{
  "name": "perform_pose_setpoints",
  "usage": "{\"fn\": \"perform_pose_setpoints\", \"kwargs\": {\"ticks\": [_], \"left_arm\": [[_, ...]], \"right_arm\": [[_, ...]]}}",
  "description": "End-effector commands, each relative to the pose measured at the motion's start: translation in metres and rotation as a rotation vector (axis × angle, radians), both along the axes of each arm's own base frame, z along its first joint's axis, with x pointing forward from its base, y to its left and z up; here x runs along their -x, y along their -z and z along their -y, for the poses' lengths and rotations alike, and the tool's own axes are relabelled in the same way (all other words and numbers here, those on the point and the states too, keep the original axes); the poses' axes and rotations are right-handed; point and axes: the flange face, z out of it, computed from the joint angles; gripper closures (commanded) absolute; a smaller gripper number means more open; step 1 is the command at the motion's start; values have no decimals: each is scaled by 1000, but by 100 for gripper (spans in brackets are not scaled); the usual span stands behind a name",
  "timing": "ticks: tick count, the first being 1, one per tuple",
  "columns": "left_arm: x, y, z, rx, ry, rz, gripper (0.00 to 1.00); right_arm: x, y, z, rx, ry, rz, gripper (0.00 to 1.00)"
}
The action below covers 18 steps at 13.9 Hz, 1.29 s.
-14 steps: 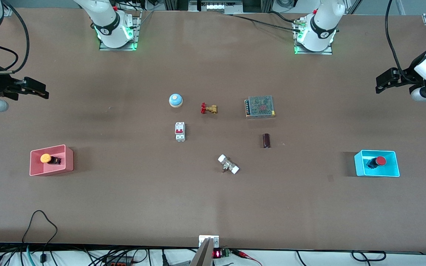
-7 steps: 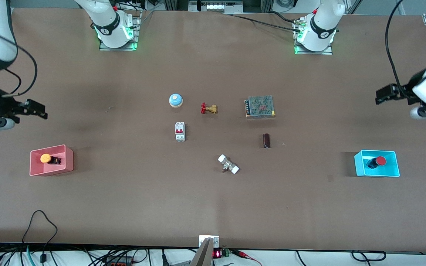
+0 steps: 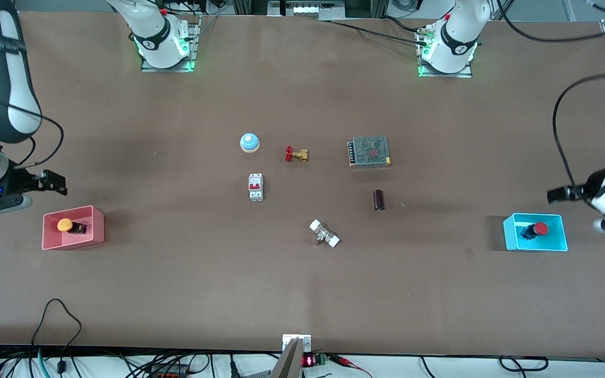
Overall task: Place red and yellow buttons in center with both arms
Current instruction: 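Lower the right gripper onto the yellow button while the left gripper lowers too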
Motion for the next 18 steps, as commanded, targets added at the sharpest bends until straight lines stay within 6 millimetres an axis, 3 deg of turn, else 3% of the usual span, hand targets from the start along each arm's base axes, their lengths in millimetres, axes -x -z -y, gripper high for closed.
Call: {"fn": "perform_pose_setpoints", "kwargs": {"ticks": [1,4,7,12,18], "left_arm": [[-21,49,-21,-2,5,23,0],[-29,108,-27,7,7,32,0],[-27,146,-35,16,-2,9,0],[-22,178,-43,25,-6,-12,0],[-18,200,-51,31,20,14,2]], "right_arm": [[-12,20,8,10,-11,38,0],[-16,52,26,19,14,66,0],[-19,74,36,27,24,86,0],[-22,100,37,33,25,102,0],[-25,134,29,18,23,111,0]]}}
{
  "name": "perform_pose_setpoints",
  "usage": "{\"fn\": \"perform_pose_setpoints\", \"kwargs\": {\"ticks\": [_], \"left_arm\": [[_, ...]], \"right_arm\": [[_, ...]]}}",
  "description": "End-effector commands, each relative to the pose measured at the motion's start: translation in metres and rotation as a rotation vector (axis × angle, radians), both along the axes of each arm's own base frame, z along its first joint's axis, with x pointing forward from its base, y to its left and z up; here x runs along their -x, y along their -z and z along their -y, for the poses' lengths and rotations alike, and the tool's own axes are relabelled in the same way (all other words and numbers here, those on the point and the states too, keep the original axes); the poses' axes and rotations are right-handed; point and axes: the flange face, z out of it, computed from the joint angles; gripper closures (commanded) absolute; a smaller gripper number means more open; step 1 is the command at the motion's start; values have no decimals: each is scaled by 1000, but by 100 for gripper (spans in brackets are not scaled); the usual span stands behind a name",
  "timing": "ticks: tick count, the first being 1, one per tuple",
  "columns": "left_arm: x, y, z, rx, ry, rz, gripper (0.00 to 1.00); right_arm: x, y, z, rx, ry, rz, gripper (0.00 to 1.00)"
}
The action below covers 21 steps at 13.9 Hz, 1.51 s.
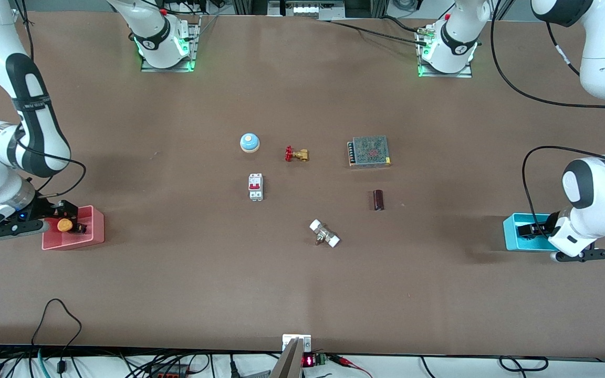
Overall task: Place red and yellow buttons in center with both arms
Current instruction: 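Lift the yellow button with the right gripper while the left gripper lifts the red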
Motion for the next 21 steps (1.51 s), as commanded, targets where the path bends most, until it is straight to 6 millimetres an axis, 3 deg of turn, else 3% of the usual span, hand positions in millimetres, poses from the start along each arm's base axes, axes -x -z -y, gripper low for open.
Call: {"fn": "perform_pose_setpoints", "kwargs": {"ticks": [1,3,4,6,8,10,13,16,19,21], "left_arm": [[3,6,-5,6,23,2,3],[4,15,-5,8,24,1,12],[3,15,-4,7,27,4,21],[2,14,-2,8,44,3,49],[0,11,-3,6,49,8,66],[-1,8,-4,5,63,13,71],[-3,-1,-8,2,77,17,71],[-6,-40,-12,-5,101,18,71],[-13,-85,-5,0,106,-6,71],[-15,-107,17,17,119,-24,71]], "right_arm": [[-5,13,-5,-9,-26,7,0],[-5,16,-7,-5,-35,10,0],[-6,17,-7,-2,-47,12,0],[-6,19,-6,0,-58,16,0],[-6,19,-5,2,-58,19,8],[-6,21,-6,3,-69,14,22],[-6,23,-5,5,-79,12,37],[-6,22,-5,6,-80,13,59],[-6,22,-5,6,-80,13,65],[-6,21,-5,6,-80,13,67]]}}
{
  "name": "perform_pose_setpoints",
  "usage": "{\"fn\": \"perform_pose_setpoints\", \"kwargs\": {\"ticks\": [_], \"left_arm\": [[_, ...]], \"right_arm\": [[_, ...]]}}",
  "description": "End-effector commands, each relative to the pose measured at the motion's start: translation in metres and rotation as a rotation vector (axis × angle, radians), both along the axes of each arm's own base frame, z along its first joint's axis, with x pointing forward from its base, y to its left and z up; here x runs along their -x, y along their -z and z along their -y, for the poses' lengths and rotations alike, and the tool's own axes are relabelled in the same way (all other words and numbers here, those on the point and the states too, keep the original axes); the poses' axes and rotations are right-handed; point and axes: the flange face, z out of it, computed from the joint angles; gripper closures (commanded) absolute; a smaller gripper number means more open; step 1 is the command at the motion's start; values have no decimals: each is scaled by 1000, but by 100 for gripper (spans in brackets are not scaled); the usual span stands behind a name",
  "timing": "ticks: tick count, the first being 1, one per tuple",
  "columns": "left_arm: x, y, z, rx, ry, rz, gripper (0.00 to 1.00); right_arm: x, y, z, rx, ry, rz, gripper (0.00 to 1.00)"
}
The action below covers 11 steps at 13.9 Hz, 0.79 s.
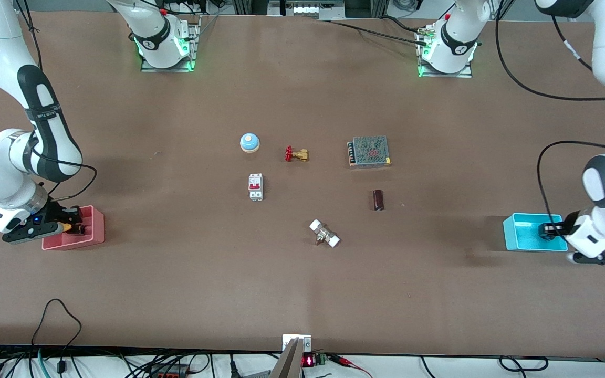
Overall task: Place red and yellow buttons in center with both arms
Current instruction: 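Lift the yellow button with the right gripper while the left gripper lifts the red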
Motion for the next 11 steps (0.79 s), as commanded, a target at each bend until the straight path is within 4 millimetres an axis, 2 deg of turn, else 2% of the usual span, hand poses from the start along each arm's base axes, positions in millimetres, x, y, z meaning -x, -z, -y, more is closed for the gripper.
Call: {"fn": "perform_pose_setpoints", "kwargs": {"ticks": [1,2,3,4,6,7,8,9,11], "left_arm": [[-2,-36,31,23,34,-14,71],[-1,-42,44,35,23,-25,71],[1,-42,57,48,4,-57,71],[2,-41,76,63,0,-79,71],[6,-31,114,85,-42,-105,71],[9,-23,132,91,-71,-120,71],[12,-13,151,97,-103,-132,71],[15,-6,166,102,-131,-137,71],[29,25,203,97,-170,-132,71]], "right_arm": [[-4,-4,1,-3,-15,17,67],[-5,-14,-1,-4,-19,22,67],[-4,-34,0,-7,-33,15,67],[1,-56,-3,-22,-36,-27,67],[13,-116,-10,-46,-36,-78,67],[21,-147,-23,-60,-38,-107,67],[29,-172,-35,-76,-9,-131,67],[38,-193,-55,-90,37,-166,67],[52,-220,-111,-108,122,-214,67]]}}
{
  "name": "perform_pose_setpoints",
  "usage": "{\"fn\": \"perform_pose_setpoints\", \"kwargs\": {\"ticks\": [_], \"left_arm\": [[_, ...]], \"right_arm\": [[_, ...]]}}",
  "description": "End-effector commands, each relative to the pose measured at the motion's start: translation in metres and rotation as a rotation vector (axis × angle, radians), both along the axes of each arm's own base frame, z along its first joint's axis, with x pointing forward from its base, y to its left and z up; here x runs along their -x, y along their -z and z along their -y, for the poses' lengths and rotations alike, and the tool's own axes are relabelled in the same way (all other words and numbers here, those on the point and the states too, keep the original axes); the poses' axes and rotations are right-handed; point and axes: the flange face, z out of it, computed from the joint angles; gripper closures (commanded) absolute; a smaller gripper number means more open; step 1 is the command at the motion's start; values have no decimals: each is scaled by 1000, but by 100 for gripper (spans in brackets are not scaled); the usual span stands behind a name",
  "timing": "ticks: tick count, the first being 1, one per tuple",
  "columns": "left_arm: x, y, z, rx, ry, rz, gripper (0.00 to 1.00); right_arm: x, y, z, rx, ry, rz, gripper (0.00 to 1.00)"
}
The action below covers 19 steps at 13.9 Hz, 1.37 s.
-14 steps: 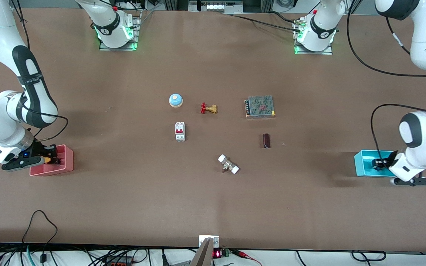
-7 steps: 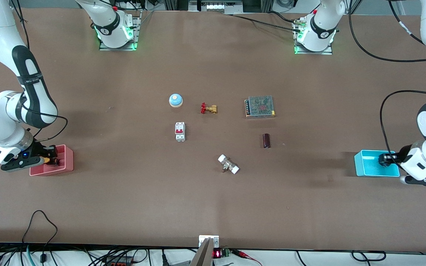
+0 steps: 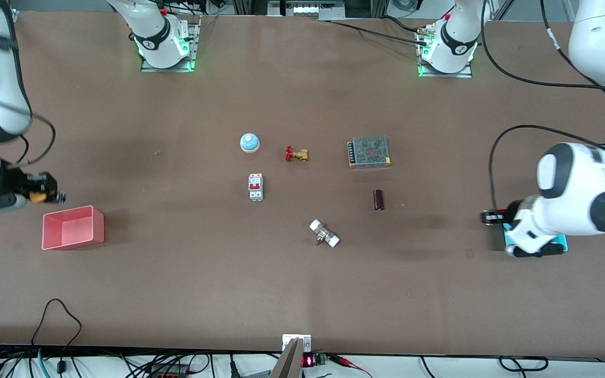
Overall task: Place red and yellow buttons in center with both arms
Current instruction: 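Carry the yellow button centerward with the right gripper while the left gripper follows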
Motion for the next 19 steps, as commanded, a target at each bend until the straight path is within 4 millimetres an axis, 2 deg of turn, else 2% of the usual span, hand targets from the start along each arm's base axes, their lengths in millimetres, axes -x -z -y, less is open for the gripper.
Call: {"fn": "perform_pose_setpoints", "kwargs": {"ticks": [1,3,5,7,10,11,12,13,14,15,17,19], "left_arm": [[20,37,33,-10,-66,19,71],[29,57,46,-1,-72,55,71],[43,75,68,-7,-104,59,71],[53,88,90,-19,-132,70,71],[55,96,90,-14,-135,82,70],[55,96,90,-15,-135,82,63],[55,96,90,-15,-135,82,46],[55,96,90,-15,-135,82,20],[55,96,90,-15,-135,82,6],[55,95,90,-15,-135,84,0],[53,83,90,-18,-133,90,0],[52,54,91,-35,-118,95,0]], "right_arm": [[26,-19,-77,-13,107,-47,67],[39,-11,-134,6,120,-43,67],[52,16,-177,23,142,4,67],[65,49,-207,-3,164,67,67],[87,104,-243,-50,175,126,67],[91,119,-256,-62,174,130,67],[95,134,-270,-66,161,113,67],[97,149,-277,-68,154,101,67],[99,164,-284,-73,150,92,67],[101,178,-290,-74,133,81,67],[102,194,-294,-73,116,82,67],[102,202,-295,-71,114,69,67]]}}
